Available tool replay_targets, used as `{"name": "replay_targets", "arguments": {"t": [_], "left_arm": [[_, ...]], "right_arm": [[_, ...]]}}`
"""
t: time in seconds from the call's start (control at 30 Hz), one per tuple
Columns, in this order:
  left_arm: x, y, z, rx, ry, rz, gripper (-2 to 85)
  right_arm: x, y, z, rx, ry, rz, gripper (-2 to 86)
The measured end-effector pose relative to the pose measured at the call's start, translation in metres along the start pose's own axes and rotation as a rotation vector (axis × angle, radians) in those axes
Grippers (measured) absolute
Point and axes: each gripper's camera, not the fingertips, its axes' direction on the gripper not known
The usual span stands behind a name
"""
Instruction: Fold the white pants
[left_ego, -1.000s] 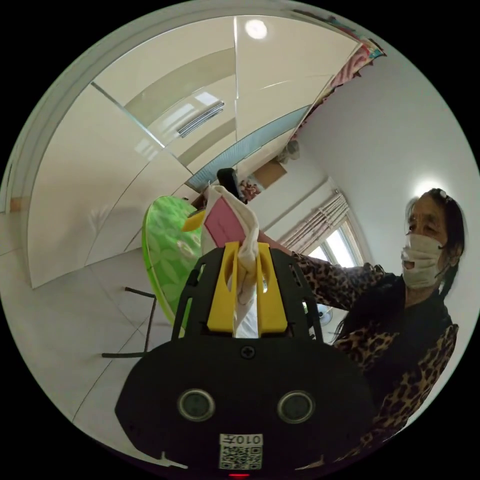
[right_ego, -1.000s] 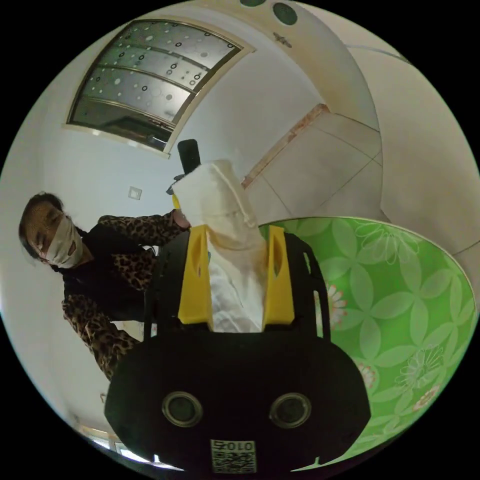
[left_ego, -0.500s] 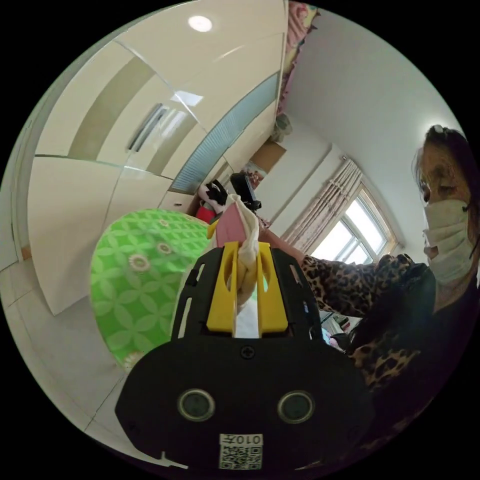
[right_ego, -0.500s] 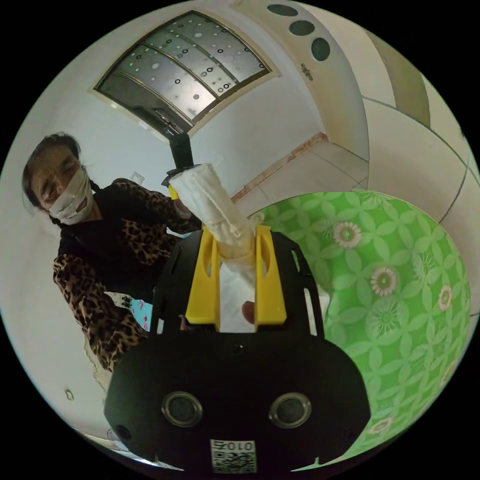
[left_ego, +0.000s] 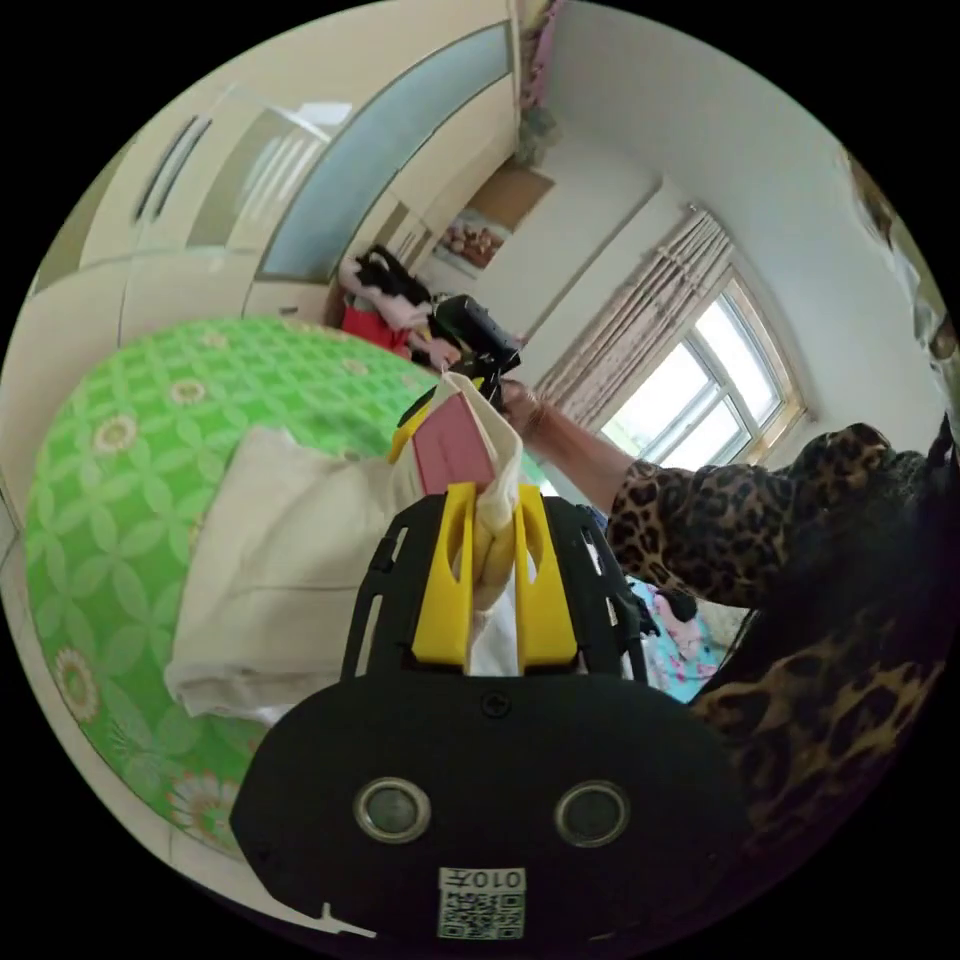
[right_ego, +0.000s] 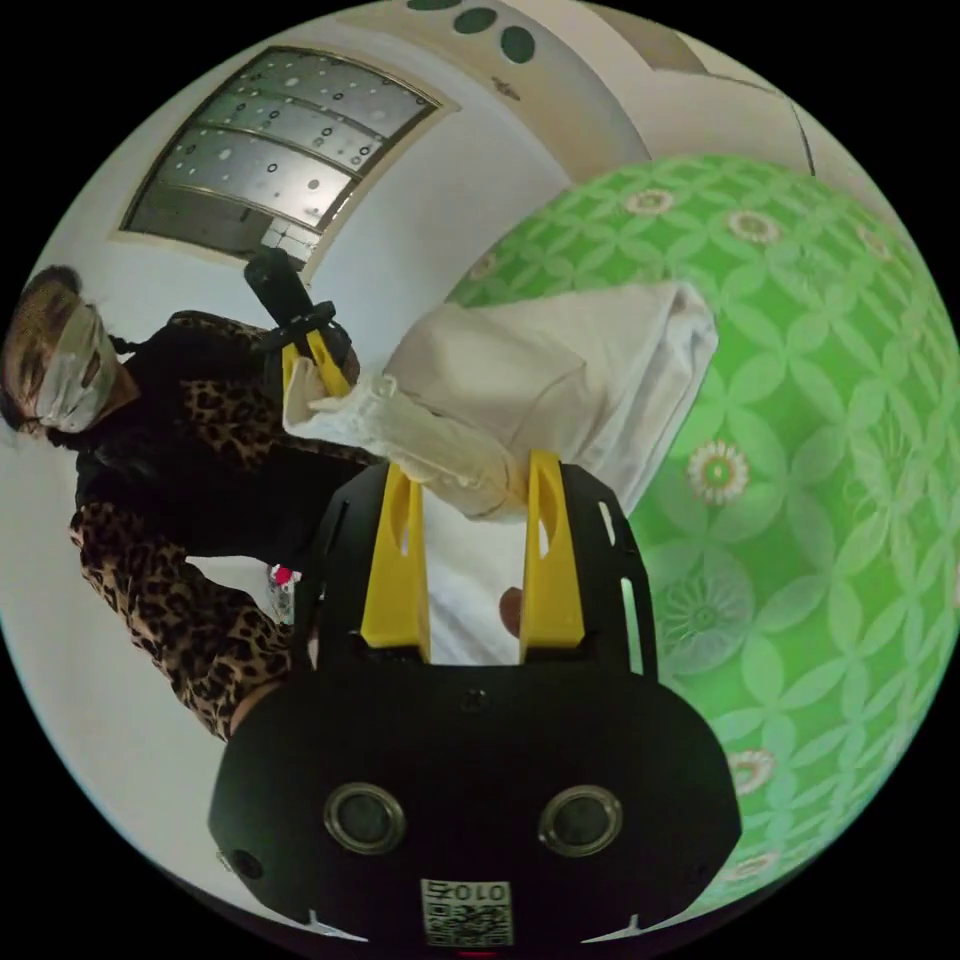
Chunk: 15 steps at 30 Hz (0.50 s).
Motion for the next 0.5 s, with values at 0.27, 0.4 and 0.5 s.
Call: {"name": "replay_targets", "arguments": {"t": [0.27,0.4,0.5], "left_arm": [[-0.026,0.011,0.056,-0.107,0.061,-0.034,5.0],[-0.04,0.0,0.067,-0.097,0.137,-0.091,5.3],[-0.044,-0.006,0.073,-0.097,0.168,-0.09,5.3]], "right_arm": [[0.018,0.127,0.035,0.366,-0.061,0.112,13.5],[0.012,0.162,0.038,0.388,-0.019,0.142,12.3],[0.002,0.213,0.02,0.501,0.018,0.186,10.4]]}}
